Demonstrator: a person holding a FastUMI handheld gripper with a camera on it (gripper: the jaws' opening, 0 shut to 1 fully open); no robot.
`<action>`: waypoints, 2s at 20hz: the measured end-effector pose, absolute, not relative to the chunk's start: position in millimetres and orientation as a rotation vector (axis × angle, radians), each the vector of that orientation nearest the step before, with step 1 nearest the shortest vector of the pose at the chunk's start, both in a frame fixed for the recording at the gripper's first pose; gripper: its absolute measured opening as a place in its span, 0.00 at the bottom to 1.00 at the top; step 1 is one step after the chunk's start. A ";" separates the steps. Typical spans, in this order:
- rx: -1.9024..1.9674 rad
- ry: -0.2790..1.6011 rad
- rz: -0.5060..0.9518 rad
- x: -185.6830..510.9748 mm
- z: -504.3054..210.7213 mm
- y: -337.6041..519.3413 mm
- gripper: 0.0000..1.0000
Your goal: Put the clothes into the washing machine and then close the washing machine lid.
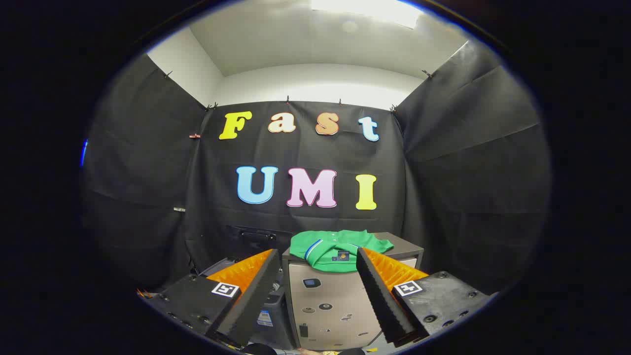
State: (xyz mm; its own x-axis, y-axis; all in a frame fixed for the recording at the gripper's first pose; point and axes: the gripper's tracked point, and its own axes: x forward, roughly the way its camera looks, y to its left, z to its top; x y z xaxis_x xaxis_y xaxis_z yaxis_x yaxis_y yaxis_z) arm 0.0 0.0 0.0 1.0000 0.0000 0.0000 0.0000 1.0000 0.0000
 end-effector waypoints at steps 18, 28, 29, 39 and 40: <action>0.008 0.006 -0.020 -2.1 2.5 -6.8 0.98; 0.012 0.018 -0.032 33.3 15.8 -13.1 0.98; 0.010 0.019 -0.029 40.6 18.6 -13.2 0.98; -0.010 0.134 -0.051 154.9 6.7 -26.4 0.98; -0.002 0.142 -0.052 167.2 6.6 -26.4 0.98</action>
